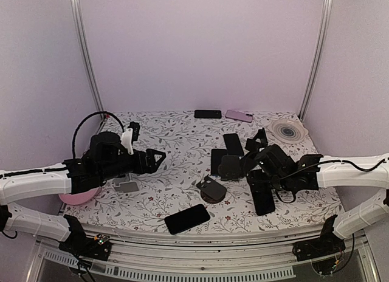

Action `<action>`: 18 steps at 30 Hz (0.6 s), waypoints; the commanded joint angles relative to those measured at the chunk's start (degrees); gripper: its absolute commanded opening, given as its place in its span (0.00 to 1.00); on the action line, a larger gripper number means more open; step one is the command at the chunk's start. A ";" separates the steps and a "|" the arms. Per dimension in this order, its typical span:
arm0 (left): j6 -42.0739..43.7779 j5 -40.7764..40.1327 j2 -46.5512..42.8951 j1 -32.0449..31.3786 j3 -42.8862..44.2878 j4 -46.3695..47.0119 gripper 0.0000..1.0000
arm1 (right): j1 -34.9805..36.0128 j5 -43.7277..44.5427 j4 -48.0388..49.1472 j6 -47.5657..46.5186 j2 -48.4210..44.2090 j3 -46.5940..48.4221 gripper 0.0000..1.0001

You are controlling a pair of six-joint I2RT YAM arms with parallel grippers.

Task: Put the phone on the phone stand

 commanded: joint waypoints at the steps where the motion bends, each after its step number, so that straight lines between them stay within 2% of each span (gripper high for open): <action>1: -0.06 -0.09 0.12 -0.83 -0.06 -0.36 0.97 | -0.65 4.36 -0.12 1.06 -3.80 -0.28 0.48; 8: -0.11 0.00 0.08 -0.79 -0.16 -0.52 0.97 | -5.31 6.80 3.63 -2.94 -9.32 -1.74 0.48; 18: -0.13 0.39 0.90 -0.83 -0.14 -0.19 0.97 | -17.20 2.73 20.14 -13.50 -16.64 -8.82 0.49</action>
